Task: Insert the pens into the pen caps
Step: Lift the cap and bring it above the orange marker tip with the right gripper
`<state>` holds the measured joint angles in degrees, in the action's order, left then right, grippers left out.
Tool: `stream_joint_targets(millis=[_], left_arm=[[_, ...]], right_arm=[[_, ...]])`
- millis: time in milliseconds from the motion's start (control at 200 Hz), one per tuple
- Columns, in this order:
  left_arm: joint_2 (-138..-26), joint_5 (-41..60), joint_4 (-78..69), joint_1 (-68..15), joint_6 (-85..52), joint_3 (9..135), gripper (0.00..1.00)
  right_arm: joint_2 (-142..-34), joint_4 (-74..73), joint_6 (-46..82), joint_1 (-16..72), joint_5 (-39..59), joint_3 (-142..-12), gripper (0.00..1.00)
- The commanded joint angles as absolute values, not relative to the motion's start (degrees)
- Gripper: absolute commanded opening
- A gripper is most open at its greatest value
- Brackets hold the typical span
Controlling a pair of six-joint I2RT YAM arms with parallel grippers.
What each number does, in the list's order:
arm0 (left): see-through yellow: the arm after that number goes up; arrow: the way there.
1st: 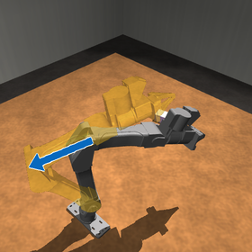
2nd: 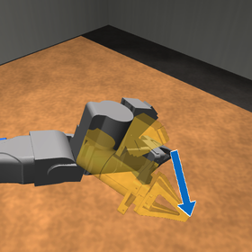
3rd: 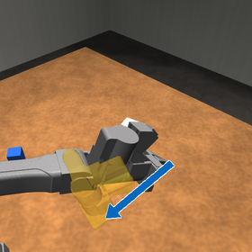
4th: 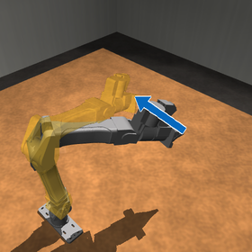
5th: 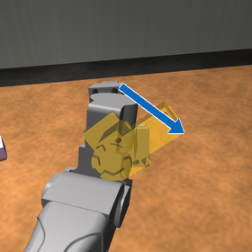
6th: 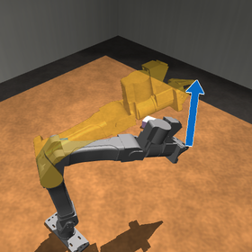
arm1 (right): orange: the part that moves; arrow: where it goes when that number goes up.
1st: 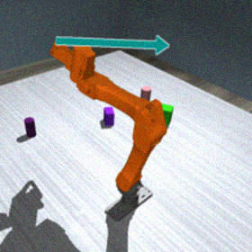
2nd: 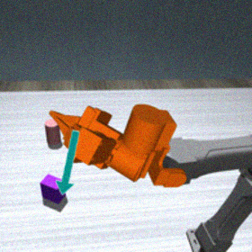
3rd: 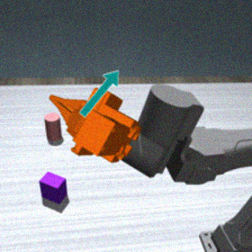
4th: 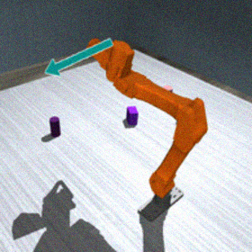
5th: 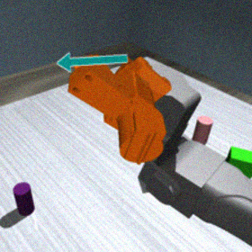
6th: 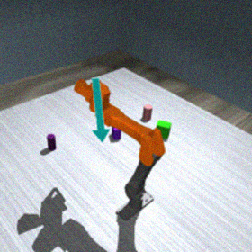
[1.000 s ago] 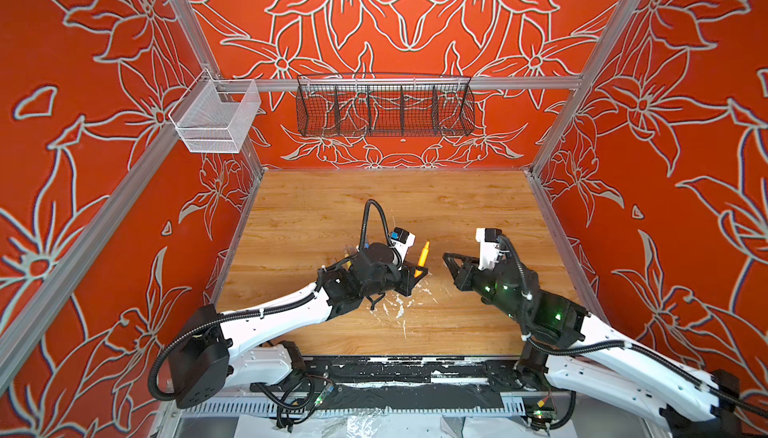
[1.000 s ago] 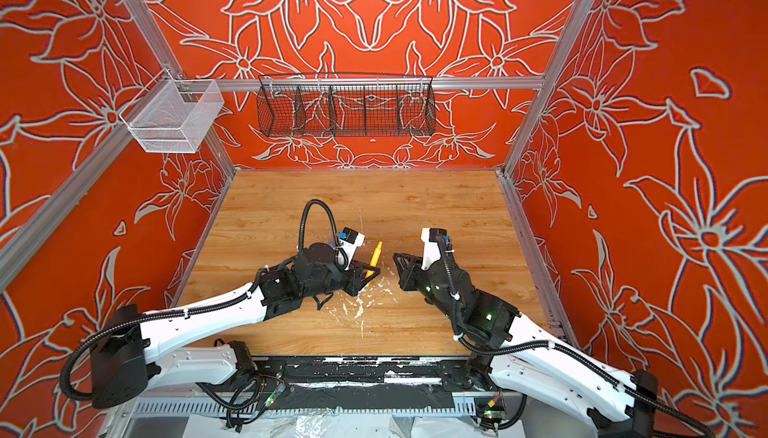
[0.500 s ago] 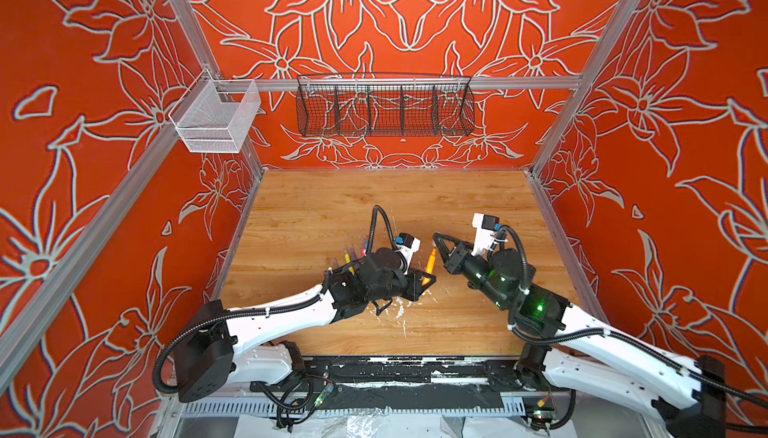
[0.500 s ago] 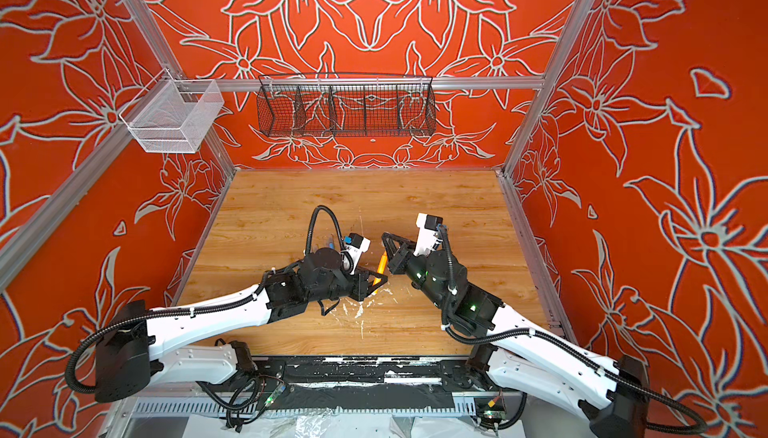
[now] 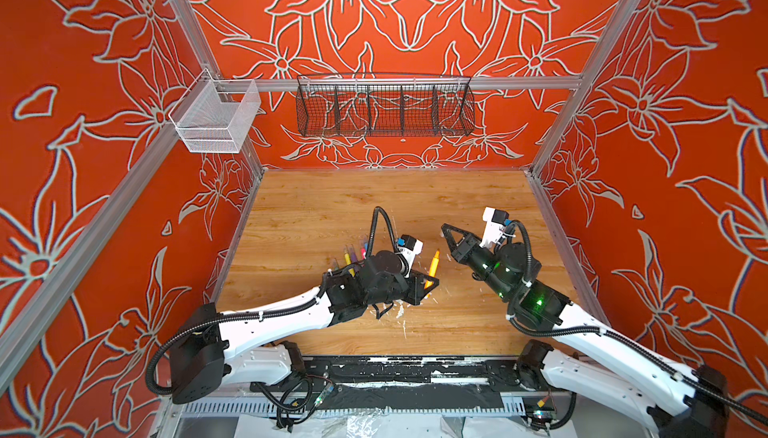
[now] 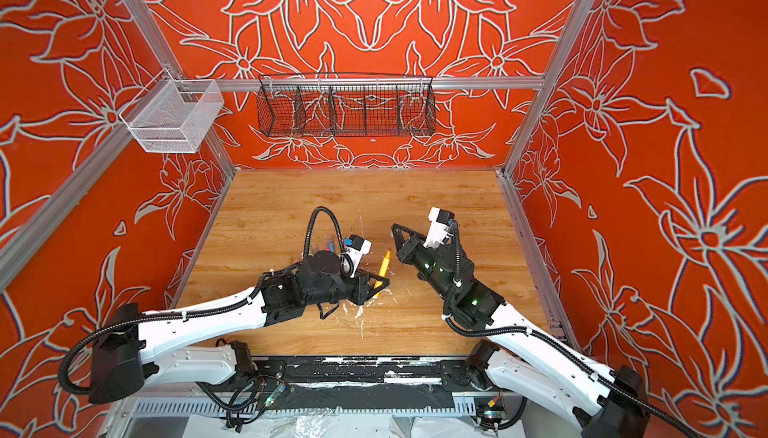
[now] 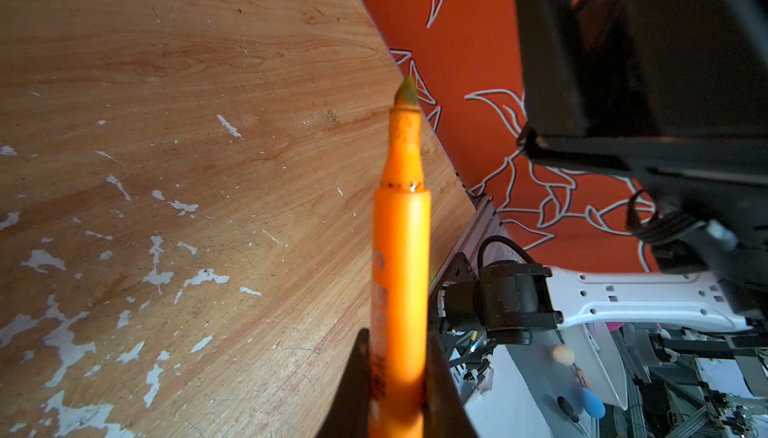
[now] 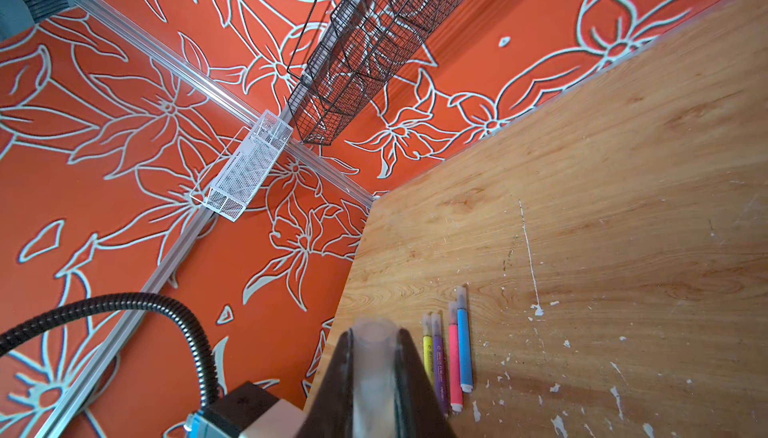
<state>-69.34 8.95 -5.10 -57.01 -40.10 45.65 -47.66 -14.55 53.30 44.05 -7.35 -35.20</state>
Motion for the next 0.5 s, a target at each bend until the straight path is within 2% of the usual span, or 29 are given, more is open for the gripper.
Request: stream_joint_targets(millis=[0,325,495], left_arm=[[-67.0,7.9,-4.4,-57.1,-39.2,46.8,0.00],[-64.6,5.7,-3.6,-57.1,-38.8,45.4,0.00],[-64.9,6.6,-4.1,-57.1,-38.8,45.6,0.00]], right_arm=[[-47.7,-17.0,55.3,43.8,-4.4,-33.6,0.00],[-48.6,-21.7,57.9,43.8,0.6,-31.4,0.00],[-47.8,-20.2,56.9,43.8,-0.3,-32.8,0.00]])
